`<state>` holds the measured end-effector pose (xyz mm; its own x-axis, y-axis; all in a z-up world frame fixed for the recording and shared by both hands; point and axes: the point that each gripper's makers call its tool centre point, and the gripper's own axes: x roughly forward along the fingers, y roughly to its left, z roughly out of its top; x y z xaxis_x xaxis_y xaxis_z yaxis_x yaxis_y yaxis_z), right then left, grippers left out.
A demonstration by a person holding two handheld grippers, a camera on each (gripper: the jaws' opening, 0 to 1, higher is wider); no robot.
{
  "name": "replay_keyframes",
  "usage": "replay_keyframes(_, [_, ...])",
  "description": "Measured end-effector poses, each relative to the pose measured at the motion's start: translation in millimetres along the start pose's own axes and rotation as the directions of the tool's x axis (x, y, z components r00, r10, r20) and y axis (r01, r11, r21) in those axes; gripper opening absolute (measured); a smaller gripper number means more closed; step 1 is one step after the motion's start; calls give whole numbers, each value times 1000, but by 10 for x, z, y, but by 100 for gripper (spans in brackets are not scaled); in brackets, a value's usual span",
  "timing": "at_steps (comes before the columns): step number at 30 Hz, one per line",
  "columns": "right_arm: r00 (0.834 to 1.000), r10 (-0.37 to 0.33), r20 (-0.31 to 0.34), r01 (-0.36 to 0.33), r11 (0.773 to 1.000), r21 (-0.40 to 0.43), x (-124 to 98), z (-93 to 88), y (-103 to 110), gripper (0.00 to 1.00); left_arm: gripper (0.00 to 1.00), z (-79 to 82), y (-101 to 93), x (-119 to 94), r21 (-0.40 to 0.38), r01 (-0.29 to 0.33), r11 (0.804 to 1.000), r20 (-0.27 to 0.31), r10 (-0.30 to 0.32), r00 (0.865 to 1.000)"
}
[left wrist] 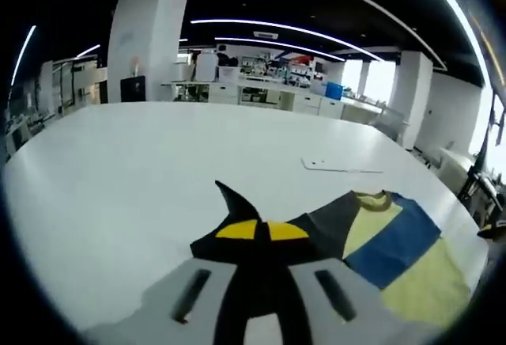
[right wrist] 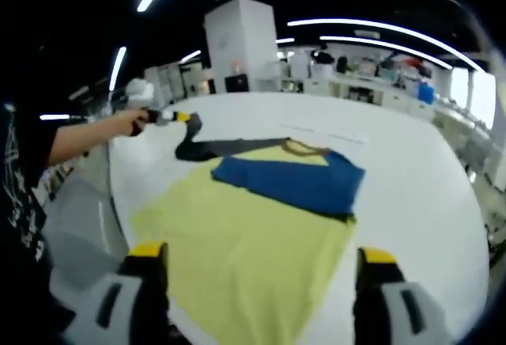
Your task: Fold the garment on the visible template until the final outline fits inside the template.
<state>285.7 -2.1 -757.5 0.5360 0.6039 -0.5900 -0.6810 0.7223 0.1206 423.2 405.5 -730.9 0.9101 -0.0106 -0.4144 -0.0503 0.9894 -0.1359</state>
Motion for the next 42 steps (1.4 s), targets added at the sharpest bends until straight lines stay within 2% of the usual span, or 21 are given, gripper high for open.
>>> replay_keyframes(5, [1000,9,-4,-9,1000,-3,7,-14,42,99,0,66,-209,49,18,40,999,5,-41,999])
replay_keyframes(6, [1000,12,-4,-12,1000,-3,7,-20,47,99,0,73,-161,77,21,50,999,5,-50,999])
replay_keyframes(9, [1000,13,-6,-13,1000,-1,5,-33,56,99,0,122,-329,123,35,74,997,8,-74,997])
replay_keyframes(11, [1000,16,-3,-16,1000,0,2,-37,70,99,0,149,-364,156,41,87,995,12,-88,996])
replay_keyframes(15, [1000,20,-6,-20,1000,-1,-1,-51,93,99,0,229,-600,178,56,117,992,18,-118,993])
replay_keyframes(24, [1000,17,-14,-17,1000,6,-26,-93,94,99,0,340,-951,257,75,173,982,27,-176,984])
replay_keyframes(28, [1000,14,-18,-14,1000,10,-38,-115,80,99,0,358,-1045,314,75,190,979,28,-193,981])
replay_keyframes(33, [1000,13,-21,-13,1000,14,-48,-126,86,99,0,365,-1291,357,108,229,967,17,-233,972])
replay_keyframes(42, [999,22,-35,-20,999,35,-33,-194,116,99,0,429,-1579,413,132,277,952,15,-281,960])
